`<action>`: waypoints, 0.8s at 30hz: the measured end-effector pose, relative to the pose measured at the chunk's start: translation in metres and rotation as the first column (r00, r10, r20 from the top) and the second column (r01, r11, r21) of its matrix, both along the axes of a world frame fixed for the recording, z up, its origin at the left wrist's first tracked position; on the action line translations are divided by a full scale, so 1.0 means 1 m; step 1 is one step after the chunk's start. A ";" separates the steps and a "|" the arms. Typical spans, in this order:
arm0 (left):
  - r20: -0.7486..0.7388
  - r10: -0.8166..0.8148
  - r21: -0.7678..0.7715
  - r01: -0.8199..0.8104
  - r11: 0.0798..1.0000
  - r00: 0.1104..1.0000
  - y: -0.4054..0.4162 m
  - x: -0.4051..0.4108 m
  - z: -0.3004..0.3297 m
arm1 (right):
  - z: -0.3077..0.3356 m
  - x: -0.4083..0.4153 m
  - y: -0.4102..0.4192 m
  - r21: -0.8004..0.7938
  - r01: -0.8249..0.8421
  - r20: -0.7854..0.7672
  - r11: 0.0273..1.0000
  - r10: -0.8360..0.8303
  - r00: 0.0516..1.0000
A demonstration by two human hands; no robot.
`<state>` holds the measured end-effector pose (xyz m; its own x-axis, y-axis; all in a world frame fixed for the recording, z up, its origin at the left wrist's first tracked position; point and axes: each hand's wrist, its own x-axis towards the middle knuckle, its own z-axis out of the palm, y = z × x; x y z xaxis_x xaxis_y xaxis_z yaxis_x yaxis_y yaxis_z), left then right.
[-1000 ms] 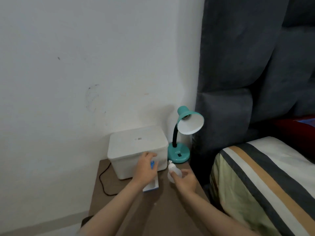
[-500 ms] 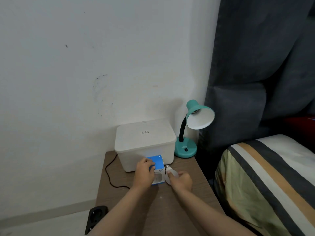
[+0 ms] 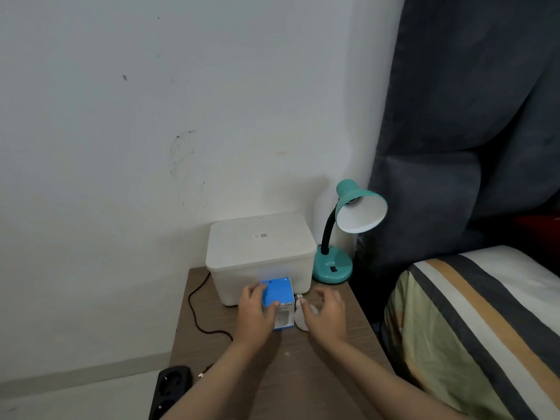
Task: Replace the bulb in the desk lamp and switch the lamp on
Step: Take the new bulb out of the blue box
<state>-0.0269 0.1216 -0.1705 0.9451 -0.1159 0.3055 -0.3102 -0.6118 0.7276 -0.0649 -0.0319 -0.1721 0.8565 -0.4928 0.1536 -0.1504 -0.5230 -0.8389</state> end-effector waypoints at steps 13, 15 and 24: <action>-0.087 0.044 -0.044 -0.048 0.998 0.995 0.005 0.001 -0.010 | 0.013 0.022 0.017 0.029 -0.252 -0.112 0.967 0.254 0.961; -0.082 0.055 -0.046 -0.059 0.997 0.995 0.006 0.002 -0.011 | 0.011 0.023 0.018 0.039 -0.257 -0.113 0.966 0.260 0.959; -0.100 0.032 -0.096 -0.042 0.994 0.994 0.013 0.000 -0.011 | 0.008 0.020 0.022 0.076 -0.255 -0.093 0.964 0.261 0.961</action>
<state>-0.0271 0.1341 -0.1814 0.9741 -0.0540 0.2195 -0.2129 -0.5457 0.8105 -0.0450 -0.0098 -0.1640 0.9653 -0.2587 0.0354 -0.1031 -0.5021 -0.8587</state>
